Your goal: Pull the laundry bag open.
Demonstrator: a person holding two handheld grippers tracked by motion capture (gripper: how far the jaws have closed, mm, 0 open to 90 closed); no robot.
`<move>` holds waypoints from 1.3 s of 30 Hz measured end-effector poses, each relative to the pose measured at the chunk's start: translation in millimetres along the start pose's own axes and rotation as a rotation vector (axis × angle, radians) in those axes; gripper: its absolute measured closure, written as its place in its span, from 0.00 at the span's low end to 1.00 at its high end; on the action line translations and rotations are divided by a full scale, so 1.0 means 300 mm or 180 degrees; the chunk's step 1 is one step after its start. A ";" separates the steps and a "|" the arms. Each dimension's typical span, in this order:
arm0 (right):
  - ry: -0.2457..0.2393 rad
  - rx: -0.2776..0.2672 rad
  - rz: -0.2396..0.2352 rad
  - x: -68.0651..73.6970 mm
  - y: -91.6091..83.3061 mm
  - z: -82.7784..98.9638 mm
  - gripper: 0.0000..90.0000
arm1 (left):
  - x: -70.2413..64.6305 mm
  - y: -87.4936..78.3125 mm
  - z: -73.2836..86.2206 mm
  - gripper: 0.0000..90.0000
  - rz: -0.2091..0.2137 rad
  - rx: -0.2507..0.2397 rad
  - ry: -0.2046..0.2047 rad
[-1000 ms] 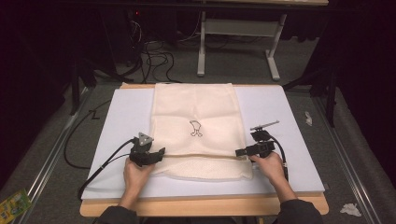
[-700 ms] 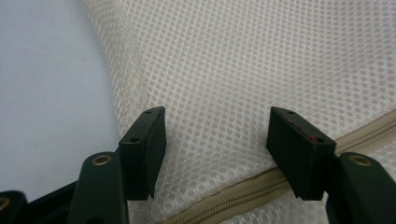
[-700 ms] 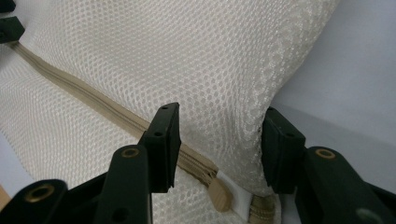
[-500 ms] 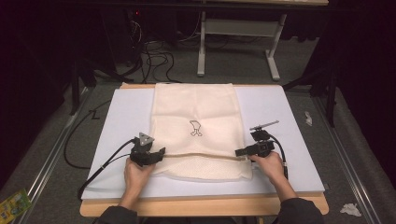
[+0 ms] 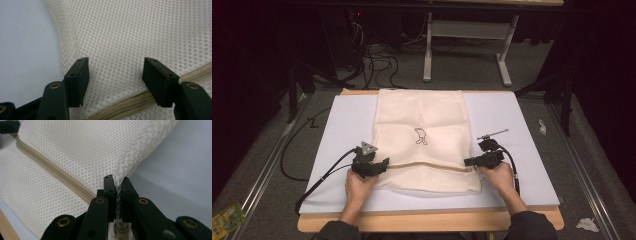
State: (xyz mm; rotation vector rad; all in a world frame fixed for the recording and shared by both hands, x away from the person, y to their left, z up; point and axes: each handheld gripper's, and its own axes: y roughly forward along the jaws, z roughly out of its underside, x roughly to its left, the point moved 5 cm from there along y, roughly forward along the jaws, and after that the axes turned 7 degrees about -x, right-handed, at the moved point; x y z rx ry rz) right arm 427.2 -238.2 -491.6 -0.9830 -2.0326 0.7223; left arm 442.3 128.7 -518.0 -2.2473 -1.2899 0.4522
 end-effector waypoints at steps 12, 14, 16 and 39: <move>-0.0049 -0.0235 -0.0073 0.016 -0.077 -0.042 0.97 | 0.013 -0.003 -0.008 0.43 0.0115 0.0013 -0.0037; -0.0054 -0.0265 -0.0081 0.022 -0.087 -0.049 0.97 | 0.015 -0.001 -0.008 0.45 0.0105 0.0002 -0.0019; -0.0083 -0.0294 -0.0092 0.029 -0.096 -0.057 0.97 | 0.015 -0.002 -0.009 0.45 0.0108 0.0018 -0.0032; -0.0353 -0.0260 0.0094 0.083 -0.107 -0.086 0.97 | -0.123 -0.027 -0.102 0.54 0.0493 0.0048 0.0082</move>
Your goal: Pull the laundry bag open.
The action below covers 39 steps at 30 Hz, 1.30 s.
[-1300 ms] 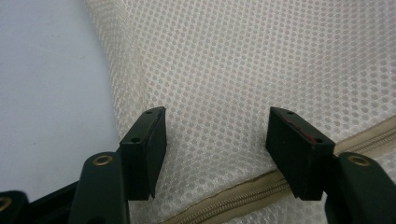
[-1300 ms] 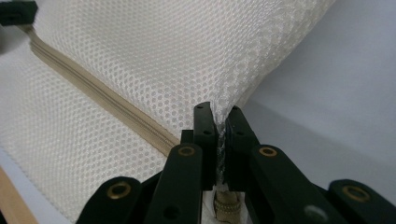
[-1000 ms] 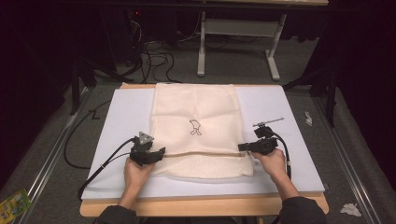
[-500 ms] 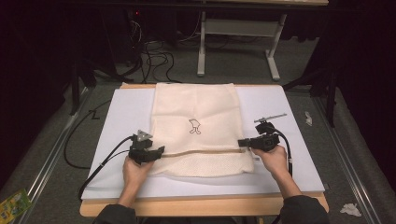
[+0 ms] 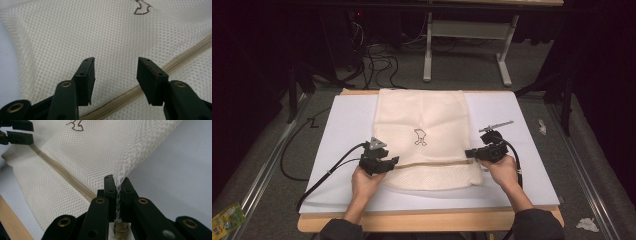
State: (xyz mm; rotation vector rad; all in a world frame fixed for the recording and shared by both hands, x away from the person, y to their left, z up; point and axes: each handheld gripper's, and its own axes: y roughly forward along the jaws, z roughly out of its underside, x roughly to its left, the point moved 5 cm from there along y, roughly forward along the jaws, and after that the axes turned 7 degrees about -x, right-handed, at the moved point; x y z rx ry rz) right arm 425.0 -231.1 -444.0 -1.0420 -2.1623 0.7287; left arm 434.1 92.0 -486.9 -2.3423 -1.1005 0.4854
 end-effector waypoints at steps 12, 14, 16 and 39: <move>0.0015 -0.0073 -0.0108 0.020 -0.004 -0.019 0.97 | -0.128 0.021 -0.041 0.51 0.0326 0.0039 0.0127; 0.0011 -0.0092 -0.0131 0.025 -0.002 -0.023 0.97 | -0.152 0.031 -0.048 0.51 0.0401 0.0048 0.0137; 0.0014 -0.0095 -0.0140 0.029 0.000 -0.026 0.97 | -0.171 0.043 -0.052 0.51 0.0437 0.0067 0.0162; -0.0066 -0.0114 -0.0245 0.089 0.031 -0.070 0.97 | -0.290 0.098 -0.096 0.51 0.0816 0.0027 0.0177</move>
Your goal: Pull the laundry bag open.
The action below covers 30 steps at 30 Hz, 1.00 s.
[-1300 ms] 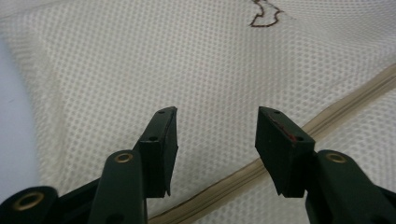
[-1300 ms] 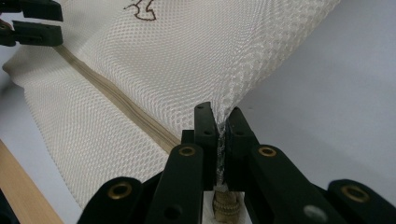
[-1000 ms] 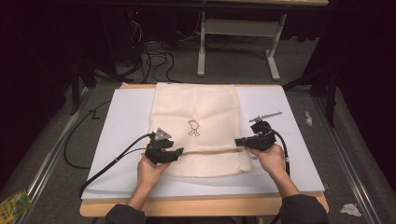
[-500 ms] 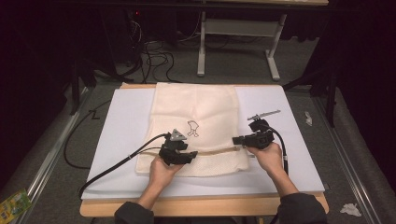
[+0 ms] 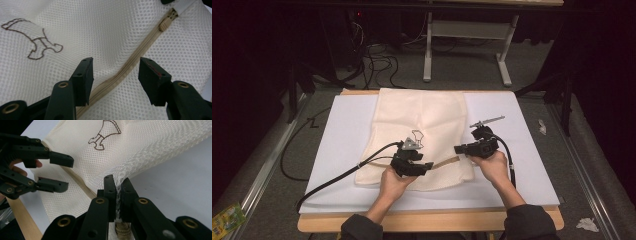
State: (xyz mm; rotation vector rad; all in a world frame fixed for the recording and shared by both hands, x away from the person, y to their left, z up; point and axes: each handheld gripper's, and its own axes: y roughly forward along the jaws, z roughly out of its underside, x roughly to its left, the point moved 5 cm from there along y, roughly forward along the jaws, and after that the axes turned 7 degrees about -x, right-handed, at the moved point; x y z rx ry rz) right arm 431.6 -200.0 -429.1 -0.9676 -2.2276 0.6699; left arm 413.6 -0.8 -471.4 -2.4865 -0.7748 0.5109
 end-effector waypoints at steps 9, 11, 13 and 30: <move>-0.0010 0.0013 -0.0019 0.016 0.017 -0.004 0.97 | -0.024 0.004 -0.015 0.55 0.0128 -0.0118 -0.0030; -0.0012 0.0008 -0.0028 0.019 0.019 -0.006 0.97 | -0.033 0.005 -0.024 0.55 0.0157 -0.0125 0.0003; -0.0004 0.0010 -0.0027 0.022 0.020 -0.007 0.97 | -0.045 0.009 -0.032 0.56 0.0188 -0.0125 0.0035; -0.0048 -0.0004 -0.0097 0.032 0.030 -0.009 0.97 | -0.104 0.055 -0.051 0.70 0.0464 -0.0129 0.0046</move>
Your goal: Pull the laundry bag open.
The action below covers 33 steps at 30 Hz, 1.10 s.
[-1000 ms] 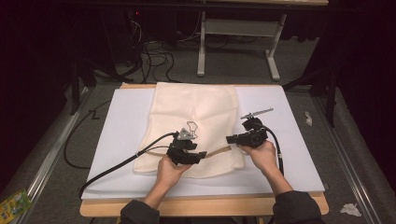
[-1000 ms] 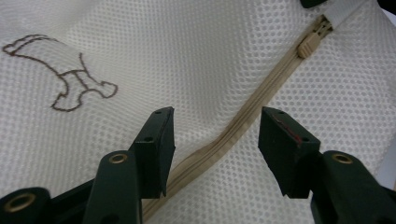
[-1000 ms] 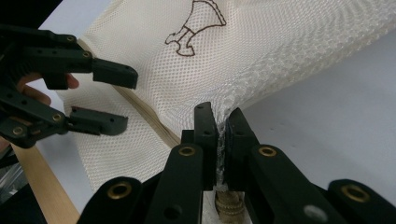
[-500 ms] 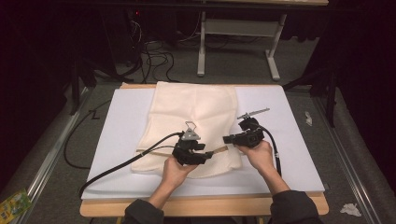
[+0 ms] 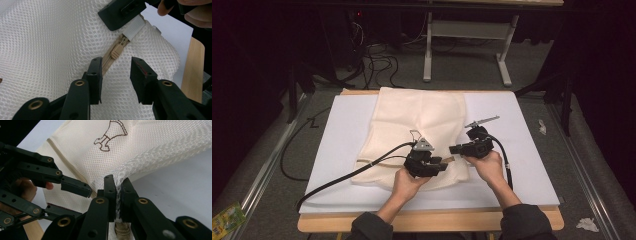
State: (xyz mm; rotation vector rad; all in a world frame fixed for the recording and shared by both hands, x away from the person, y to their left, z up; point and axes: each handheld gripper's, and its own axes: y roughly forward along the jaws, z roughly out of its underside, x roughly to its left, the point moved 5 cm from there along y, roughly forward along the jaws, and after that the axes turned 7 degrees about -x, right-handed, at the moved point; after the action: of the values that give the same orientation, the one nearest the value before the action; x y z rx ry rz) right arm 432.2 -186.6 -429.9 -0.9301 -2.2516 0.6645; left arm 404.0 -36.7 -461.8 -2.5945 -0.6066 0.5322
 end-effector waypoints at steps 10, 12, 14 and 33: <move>-0.0007 -0.0003 -0.0026 0.009 0.007 0.000 0.97 | 0.007 0.021 -0.003 0.74 0.0067 -0.0063 -0.0131; -0.0031 -0.0006 -0.0030 0.012 0.008 -0.001 0.97 | 0.008 0.026 -0.002 0.75 0.0087 -0.0061 -0.0159; -0.0043 -0.0019 -0.0041 0.016 0.009 -0.003 0.97 | 0.008 0.029 -0.001 0.76 0.0106 -0.0069 -0.0184; -0.0039 -0.0026 -0.0058 0.022 0.014 -0.004 0.97 | 0.013 0.040 -0.018 0.88 0.0247 -0.0174 -0.0295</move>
State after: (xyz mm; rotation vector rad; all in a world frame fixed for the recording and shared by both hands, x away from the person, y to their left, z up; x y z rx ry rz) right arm 431.1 -178.8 -429.5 -0.9106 -2.2726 0.6549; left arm 413.4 -46.2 -464.1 -2.6659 -0.5592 0.6730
